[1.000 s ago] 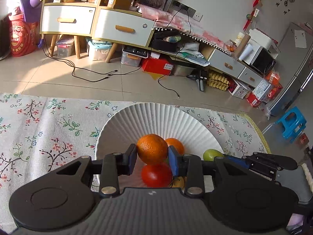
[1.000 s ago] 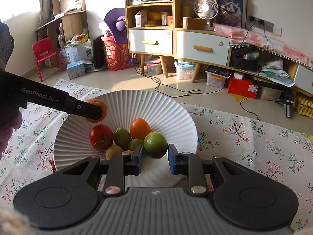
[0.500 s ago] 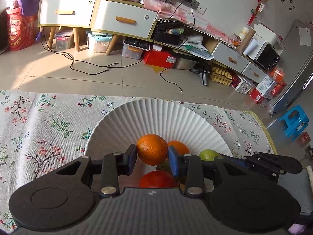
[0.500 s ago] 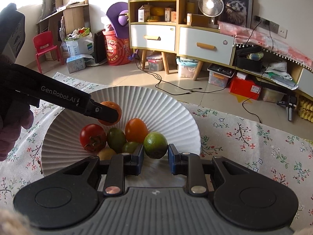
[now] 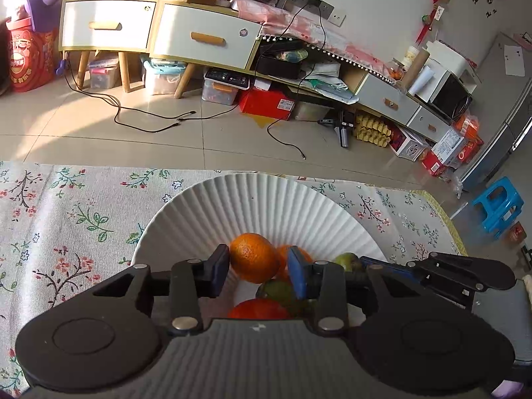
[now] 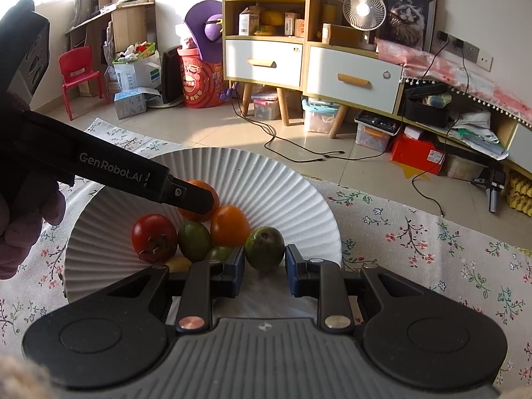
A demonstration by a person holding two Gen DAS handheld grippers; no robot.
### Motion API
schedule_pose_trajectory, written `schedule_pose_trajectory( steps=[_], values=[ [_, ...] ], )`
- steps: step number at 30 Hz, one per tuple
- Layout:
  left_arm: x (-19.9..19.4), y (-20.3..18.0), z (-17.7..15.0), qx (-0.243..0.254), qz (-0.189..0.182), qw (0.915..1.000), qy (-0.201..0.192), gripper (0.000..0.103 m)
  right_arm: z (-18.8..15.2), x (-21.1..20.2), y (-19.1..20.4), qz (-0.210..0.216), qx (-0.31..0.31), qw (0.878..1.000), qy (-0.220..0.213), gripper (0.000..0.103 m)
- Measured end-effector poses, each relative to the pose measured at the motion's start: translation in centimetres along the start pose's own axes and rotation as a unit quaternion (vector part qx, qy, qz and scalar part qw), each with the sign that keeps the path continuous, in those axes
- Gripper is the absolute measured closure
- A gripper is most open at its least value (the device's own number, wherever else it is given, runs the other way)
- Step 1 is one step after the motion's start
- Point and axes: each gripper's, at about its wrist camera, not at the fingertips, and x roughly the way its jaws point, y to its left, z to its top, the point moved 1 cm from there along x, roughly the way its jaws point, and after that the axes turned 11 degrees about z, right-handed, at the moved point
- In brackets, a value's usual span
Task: Organize fruits
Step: 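Open both grippers to drop the mandarin and lime into the bowl, then withdraw both open grippers from the bowl toward the remaining fruit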
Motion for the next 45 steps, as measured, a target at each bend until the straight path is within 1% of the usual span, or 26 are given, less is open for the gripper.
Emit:
schedule_pose_trajectory(
  steps=[6, 10, 11, 14, 16, 19, 20, 21, 24, 25, 28, 30, 33, 35, 36, 40, 43, 45],
  values=[
    [-0.9, -0.2, -0.3, 0.009, 0.008, 0.9999, -0.006, 0.062, 0.5, -0.7, 0.6, 0.006, -0.001, 1.000, -0.013, 0.079],
    [-2.0, -0.1, -1.0, 0.016, 0.015, 0.9997, -0.011, 0.055, 0.2, -1.4, 0.9, 0.006, 0.003, 1.000, -0.016, 0.078],
    [-2.3, -0.1, -1.2, 0.018, 0.018, 0.9996, -0.013, 0.052, 0.1, -1.7, 0.9, 0.005, 0.004, 1.000, -0.016, 0.077],
    [-3.2, 0.1, -1.9, 0.022, 0.029, 0.9992, -0.018, 0.046, -0.3, -2.5, 0.9, 0.003, 0.012, 1.000, -0.019, 0.069],
    [-4.0, 0.0, -2.5, 0.030, 0.038, 0.9986, -0.021, 0.044, -0.5, -3.2, 0.8, 0.001, 0.020, 1.000, -0.019, 0.065],
    [-5.3, 0.1, -3.4, 0.033, 0.048, 0.9979, -0.030, 0.031, -0.9, -4.3, 0.9, 0.000, 0.030, 0.999, -0.023, 0.053],
    [-5.7, 0.2, -3.7, 0.033, 0.048, 0.9977, -0.034, 0.029, -1.1, -4.7, 1.0, -0.001, 0.034, 0.999, -0.026, 0.046],
    [-6.1, 0.3, -4.1, 0.033, 0.047, 0.9977, -0.035, 0.027, -1.4, -5.0, 1.1, -0.001, 0.037, 0.999, -0.027, 0.041],
    [-6.9, 0.7, -5.1, 0.033, 0.049, 0.9976, -0.036, 0.024, -2.2, -5.7, 1.4, -0.003, 0.040, 0.999, -0.022, 0.033],
    [-7.3, 0.8, -5.6, 0.035, 0.050, 0.9975, -0.035, 0.024, -2.5, -5.9, 1.5, -0.005, 0.041, 0.999, -0.019, 0.032],
    [-8.0, 1.0, -6.7, 0.039, 0.057, 0.9970, -0.034, 0.019, -3.1, -6.4, 1.9, -0.012, 0.046, 0.999, -0.017, 0.027],
    [-8.4, 1.2, -7.4, 0.041, 0.067, 0.9963, -0.034, 0.017, -3.4, -6.7, 2.1, -0.013, 0.051, 0.998, -0.020, 0.019],
    [-9.1, 1.5, -8.4, 0.045, 0.080, 0.9952, -0.034, 0.014, -3.7, -7.1, 2.5, -0.014, 0.054, 0.998, -0.023, 0.015],
    [-9.5, 1.7, -9.0, 0.048, 0.090, 0.9939, -0.041, 0.008, -4.1, -7.3, 2.9, -0.012, 0.056, 0.998, -0.022, 0.013],
    [-9.7, 1.8, -9.3, 0.047, 0.096, 0.9933, -0.044, 0.007, -4.2, -7.3, 3.0, -0.010, 0.055, 0.998, -0.022, 0.012],
    [-10.2, 2.1, -10.5, 0.042, 0.115, 0.9916, -0.041, 0.006, -4.7, -7.8, 4.0, 0.001, 0.038, 0.999, -0.028, 0.007],
    [-10.6, 2.2, -11.2, 0.035, 0.113, 0.9915, -0.054, 0.006, -4.9, -7.7, 4.4, 0.005, 0.036, 0.999, -0.030, 0.006],
    [-10.6, 2.2, -11.7, 0.032, 0.116, 0.9909, -0.062, 0.006, -5.0, -7.7, 4.5, 0.008, 0.033, 0.999, -0.035, 0.004]
  ],
)
